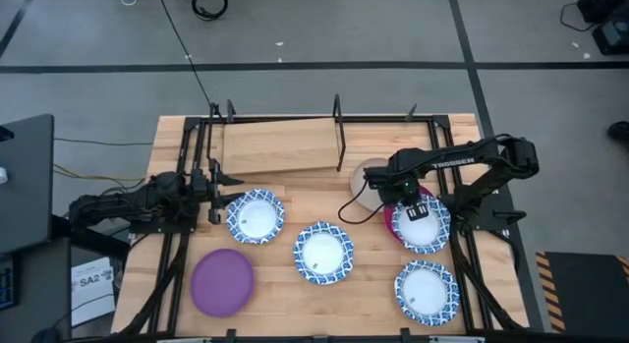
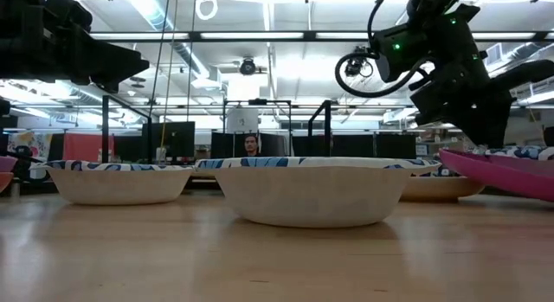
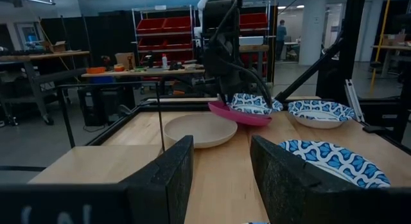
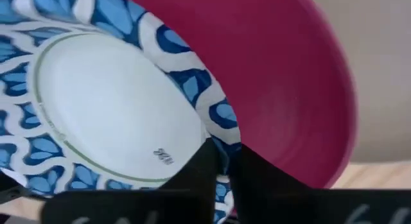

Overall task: Place and stack plates onto a shelf
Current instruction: Put the blue patterned bowl on the shelf

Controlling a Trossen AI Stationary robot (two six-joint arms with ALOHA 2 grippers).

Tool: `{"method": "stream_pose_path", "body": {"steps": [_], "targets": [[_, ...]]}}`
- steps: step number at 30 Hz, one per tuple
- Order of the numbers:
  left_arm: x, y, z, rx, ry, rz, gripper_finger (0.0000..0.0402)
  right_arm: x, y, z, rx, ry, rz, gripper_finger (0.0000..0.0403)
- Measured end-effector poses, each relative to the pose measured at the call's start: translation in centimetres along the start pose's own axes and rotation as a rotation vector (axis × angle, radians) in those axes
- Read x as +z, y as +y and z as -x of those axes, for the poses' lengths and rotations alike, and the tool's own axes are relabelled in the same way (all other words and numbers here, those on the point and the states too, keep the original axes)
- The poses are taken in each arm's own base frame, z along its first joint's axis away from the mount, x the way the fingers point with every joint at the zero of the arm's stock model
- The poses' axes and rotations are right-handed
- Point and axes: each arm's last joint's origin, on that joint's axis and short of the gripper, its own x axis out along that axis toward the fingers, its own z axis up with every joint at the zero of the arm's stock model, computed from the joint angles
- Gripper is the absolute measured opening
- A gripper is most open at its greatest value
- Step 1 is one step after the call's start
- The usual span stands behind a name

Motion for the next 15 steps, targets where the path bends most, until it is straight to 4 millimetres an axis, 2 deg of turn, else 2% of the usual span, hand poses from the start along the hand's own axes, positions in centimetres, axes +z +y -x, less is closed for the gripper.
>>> {"method": "stream_pose_path", "body": {"steps": [3, 10, 15], "targets": [[0.0, 0.0, 0.0, 0.000, 0.000, 0.000, 0.0162, -0.1, 0.0, 0.0, 0.003, 0.009, 0.000, 0.0011], [0.0, 0.0, 0.0, 0.000, 0.000, 0.000, 0.0162, -0.3, 0.1, 0.2, 0.010, 0.031, -0.001, 0.0012], [0.0, 0.0, 0.0, 0.000, 0.000, 0.000, 0.0162, -0.2, 0.1, 2.5, 0.004, 0.022, -0.001, 0.0009]]}}
